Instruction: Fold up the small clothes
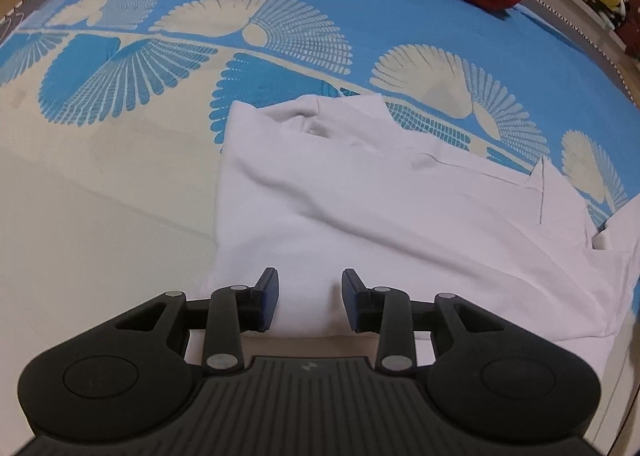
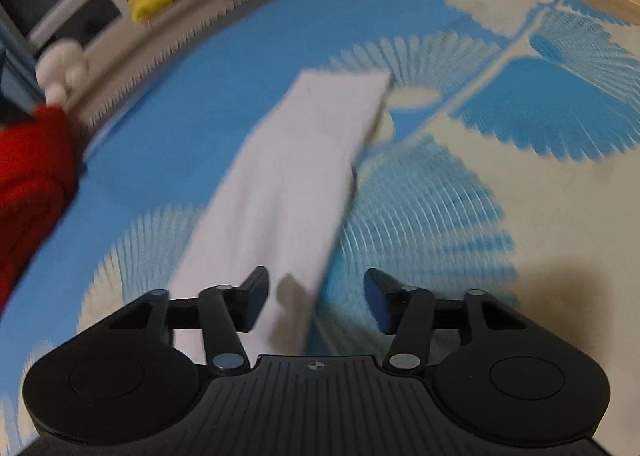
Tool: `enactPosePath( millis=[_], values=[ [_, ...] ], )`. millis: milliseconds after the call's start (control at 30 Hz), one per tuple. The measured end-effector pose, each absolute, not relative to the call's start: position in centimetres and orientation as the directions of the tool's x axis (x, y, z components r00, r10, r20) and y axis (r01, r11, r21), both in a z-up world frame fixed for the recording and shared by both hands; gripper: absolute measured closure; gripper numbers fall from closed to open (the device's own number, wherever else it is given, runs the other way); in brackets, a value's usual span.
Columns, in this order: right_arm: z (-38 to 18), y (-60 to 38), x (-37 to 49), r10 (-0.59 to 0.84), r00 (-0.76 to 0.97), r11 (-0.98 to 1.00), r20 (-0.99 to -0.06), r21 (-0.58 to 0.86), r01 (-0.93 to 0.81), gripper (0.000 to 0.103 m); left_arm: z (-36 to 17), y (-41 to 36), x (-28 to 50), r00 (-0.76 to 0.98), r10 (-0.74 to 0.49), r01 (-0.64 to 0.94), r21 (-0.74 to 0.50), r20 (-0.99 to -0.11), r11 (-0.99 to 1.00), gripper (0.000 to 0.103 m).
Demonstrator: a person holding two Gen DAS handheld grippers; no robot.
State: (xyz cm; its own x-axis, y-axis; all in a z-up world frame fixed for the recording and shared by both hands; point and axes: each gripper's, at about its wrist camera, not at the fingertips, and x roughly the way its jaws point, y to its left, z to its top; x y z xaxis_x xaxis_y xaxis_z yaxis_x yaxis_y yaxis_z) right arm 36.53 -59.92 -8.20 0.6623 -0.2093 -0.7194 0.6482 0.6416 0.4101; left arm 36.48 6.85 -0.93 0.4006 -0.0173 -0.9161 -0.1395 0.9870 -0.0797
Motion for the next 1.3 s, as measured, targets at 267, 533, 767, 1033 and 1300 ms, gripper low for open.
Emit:
enactPosePath(
  millis=[267, 533, 767, 1033, 1300],
  values=[
    [-8.2, -60.8, 40.6, -0.328, 0.607, 0.657, -0.723, 0.287, 0.697, 0.076, -0.3, 6.6, 36.5, 0.410, -0.016, -0.120, -0.072, -0.912, 0.990, 0.064],
    [-2.7, -60.0, 37.9, -0.523, 0.567, 0.596, -0.637, 0.202, 0.777, 0.098, 1.5, 8.3, 35.8, 0.440, -0.040, -0.144, -0.115, -0.897, 0.983, 0.064],
    [7.5, -47.3, 36.9, -0.664, 0.683, 0.736, -0.304, -0.106, 0.668, 0.099, 3.7, 11.5, 34.7, 0.476, -0.057, -0.172, -0.156, -0.878, 0.973, 0.064],
    [8.9, -20.2, 28.9, 0.159, 0.956, 0.946, -0.247, -0.239, -0.219, 0.093, 5.3, 15.9, 33.6, 0.496, -0.072, -0.241, -0.217, -0.865, 0.946, 0.064],
    [0.2, -12.8, 25.0, 0.362, 0.441, 0.821, -0.822, 0.057, -0.568, 0.070, 5.7, 17.8, 32.9, 0.496, -0.093, -0.273, -0.257, -0.863, 0.927, 0.064]
  ],
)
